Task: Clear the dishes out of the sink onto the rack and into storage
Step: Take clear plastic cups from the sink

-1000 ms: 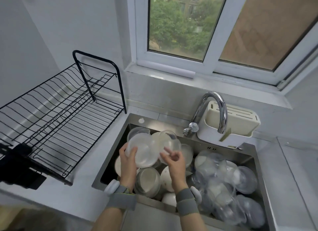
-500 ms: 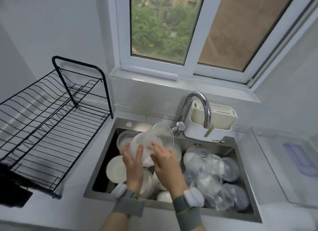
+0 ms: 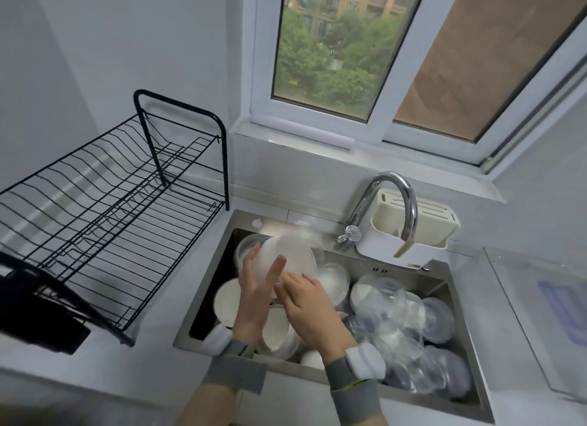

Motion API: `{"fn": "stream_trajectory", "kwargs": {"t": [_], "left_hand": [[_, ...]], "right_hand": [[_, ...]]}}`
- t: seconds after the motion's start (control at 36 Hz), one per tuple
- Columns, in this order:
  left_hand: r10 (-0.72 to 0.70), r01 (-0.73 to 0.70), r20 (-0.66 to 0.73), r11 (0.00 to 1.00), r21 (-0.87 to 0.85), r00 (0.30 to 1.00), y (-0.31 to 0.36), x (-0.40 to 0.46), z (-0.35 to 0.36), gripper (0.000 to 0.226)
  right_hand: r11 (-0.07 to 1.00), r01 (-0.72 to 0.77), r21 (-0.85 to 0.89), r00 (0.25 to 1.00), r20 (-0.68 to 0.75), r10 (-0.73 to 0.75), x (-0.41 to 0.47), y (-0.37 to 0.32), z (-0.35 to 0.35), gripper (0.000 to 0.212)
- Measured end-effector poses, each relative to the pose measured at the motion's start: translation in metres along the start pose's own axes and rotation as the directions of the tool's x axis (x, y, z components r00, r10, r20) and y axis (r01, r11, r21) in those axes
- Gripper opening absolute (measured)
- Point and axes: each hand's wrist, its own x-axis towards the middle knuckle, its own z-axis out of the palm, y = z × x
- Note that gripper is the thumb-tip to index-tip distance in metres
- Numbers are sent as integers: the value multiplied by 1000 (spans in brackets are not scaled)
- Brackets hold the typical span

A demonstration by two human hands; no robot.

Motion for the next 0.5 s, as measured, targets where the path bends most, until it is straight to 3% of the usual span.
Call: {"fn": "stream_trajectory", "kwargs": {"t": [0.11,0.17,0.22,0.28,0.33,0.42,0.5], "left_hand": [[42,-34,-89,996,83,995,-1,3,-8,48],[6,12,-168,994,108,986,0,4,-16,48],[-36,56,-270,996,65,962,3,8,-29,50],[-72,83,-360,997,13,930,7,15,-45,53],[-100,86,-411,995,-52,906,8,21,-61,52],[-140,79,-424,984,-159,895,7,26,-77,35],[-137,66,-418,982,-179,898,6,28,-78,31]], "right_hand": [[998,20,58,997,72,-24,3,-3,1,32],[964,24,264,999,-41,-13,1,-5,2,30],[890,46,454,965,-251,78,1,-2,1,25],[837,36,547,878,-418,235,1,8,-1,18],[799,-58,599,779,-473,411,2,25,1,13],[677,-296,674,681,-348,645,1,54,16,12],[509,-604,613,644,-1,765,-6,78,47,19]]}}
